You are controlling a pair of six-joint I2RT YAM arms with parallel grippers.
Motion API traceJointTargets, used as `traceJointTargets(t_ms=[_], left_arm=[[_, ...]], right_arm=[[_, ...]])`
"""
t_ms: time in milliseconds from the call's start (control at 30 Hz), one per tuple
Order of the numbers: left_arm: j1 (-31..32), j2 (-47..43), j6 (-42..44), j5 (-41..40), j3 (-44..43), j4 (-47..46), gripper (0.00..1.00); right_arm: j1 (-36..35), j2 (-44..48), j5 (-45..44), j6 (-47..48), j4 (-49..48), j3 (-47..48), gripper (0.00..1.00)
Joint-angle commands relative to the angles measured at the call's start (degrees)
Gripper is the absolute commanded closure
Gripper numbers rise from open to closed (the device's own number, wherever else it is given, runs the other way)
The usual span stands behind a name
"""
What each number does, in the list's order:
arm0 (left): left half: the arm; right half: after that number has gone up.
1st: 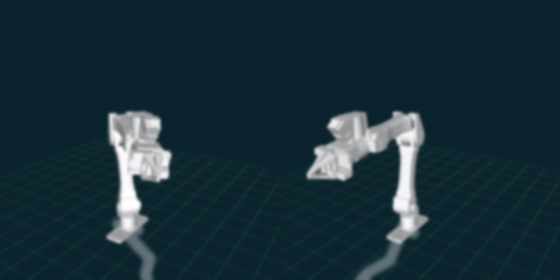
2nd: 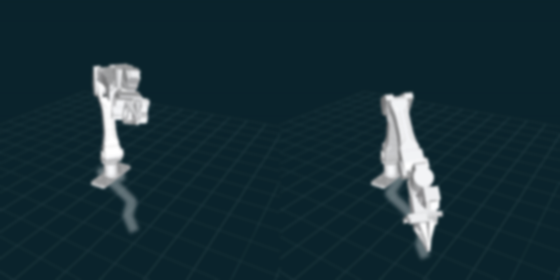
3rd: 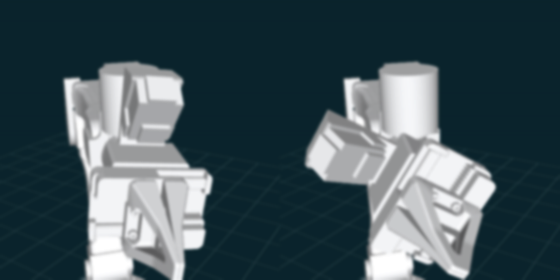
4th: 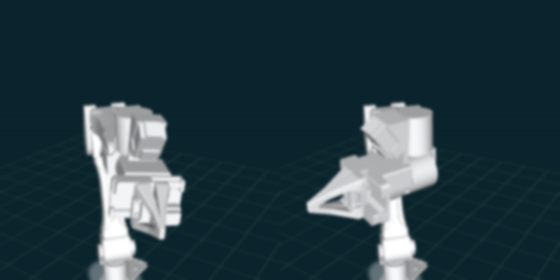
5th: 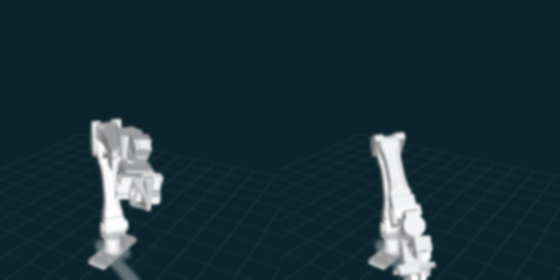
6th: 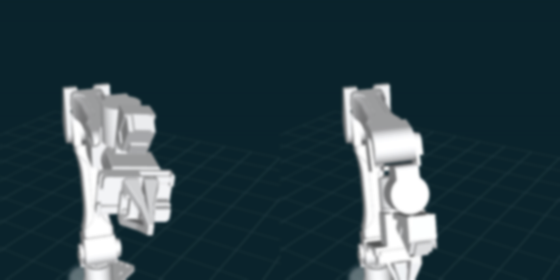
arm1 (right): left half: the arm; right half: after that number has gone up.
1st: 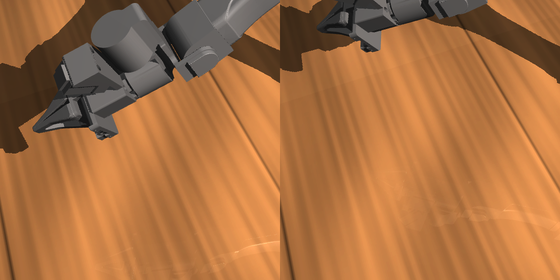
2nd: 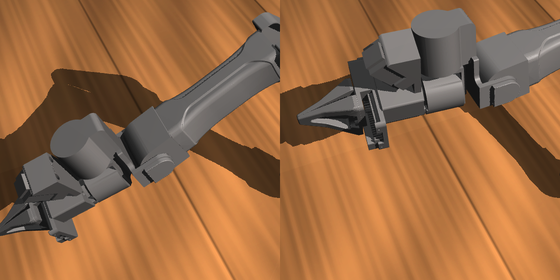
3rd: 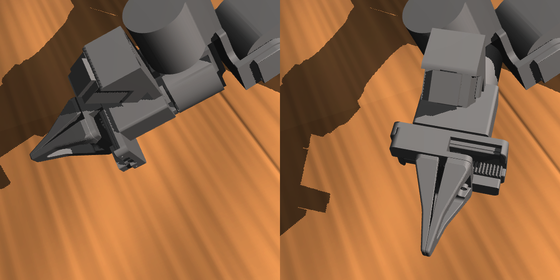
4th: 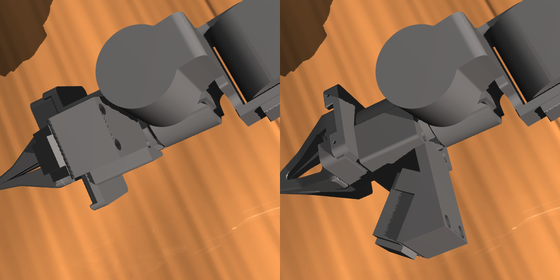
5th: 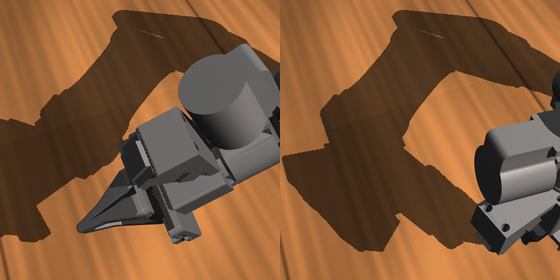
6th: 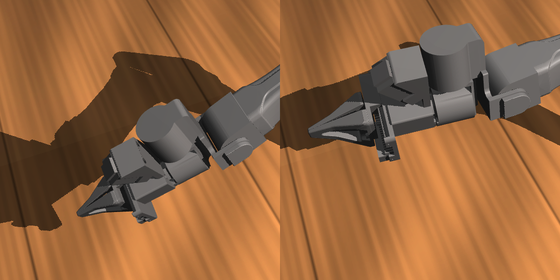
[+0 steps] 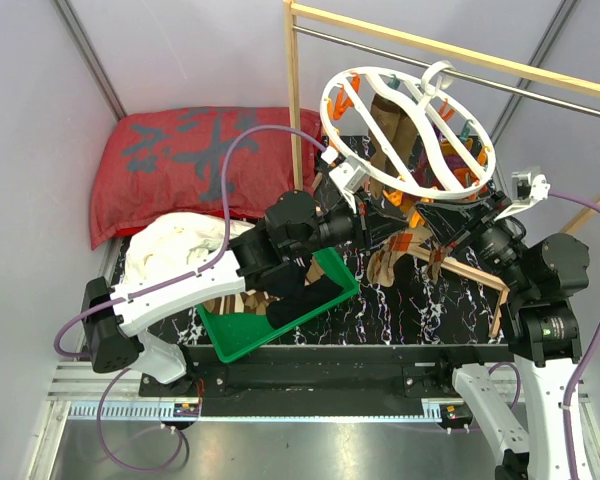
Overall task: Clip the socks to the hanger
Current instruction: Clamp the sock onto the hanger.
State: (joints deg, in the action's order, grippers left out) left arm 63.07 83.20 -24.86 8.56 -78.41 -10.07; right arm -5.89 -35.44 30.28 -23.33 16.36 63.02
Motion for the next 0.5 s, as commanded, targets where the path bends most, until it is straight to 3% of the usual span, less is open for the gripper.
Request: traceJointTargets(t_ms=[0, 167, 233, 333, 367, 467], left_arm=[[0.21, 0.56, -0.01, 1.9, -3.15, -3.12, 1.0], [0.21, 0.03, -0.45, 1.81, -3.41, -3.56, 1.0], [0.21, -0.32, -0.45, 1.81, -3.24, -3.91, 1.0], [0.3, -0.41, -0.54, 1.81, -3.5, -3.91, 1.0], [0.3, -0.41, -0.54, 1.73, -3.5, -3.91, 1.0], [0.21, -0.23, -0.28, 1.55, -3.42, -3.74, 1.0]], right_arm=[[0.18, 0.37, 5.05, -0.84, -3.35, -0.97, 0.96], [0.18, 0.46, 5.67, -1.36, -4.58, -2.29, 0.94], [0.18, 0.55, 5.49, -1.36, -4.76, -2.9, 0.89], [0.18, 0.99, 5.14, -1.28, -4.76, -3.43, 0.6], [0.26, 1.16, 4.96, -1.1, -4.76, -3.43, 0.46], [0.09, 2.04, 4.17, -0.84, -4.67, -3.44, 0.3]])
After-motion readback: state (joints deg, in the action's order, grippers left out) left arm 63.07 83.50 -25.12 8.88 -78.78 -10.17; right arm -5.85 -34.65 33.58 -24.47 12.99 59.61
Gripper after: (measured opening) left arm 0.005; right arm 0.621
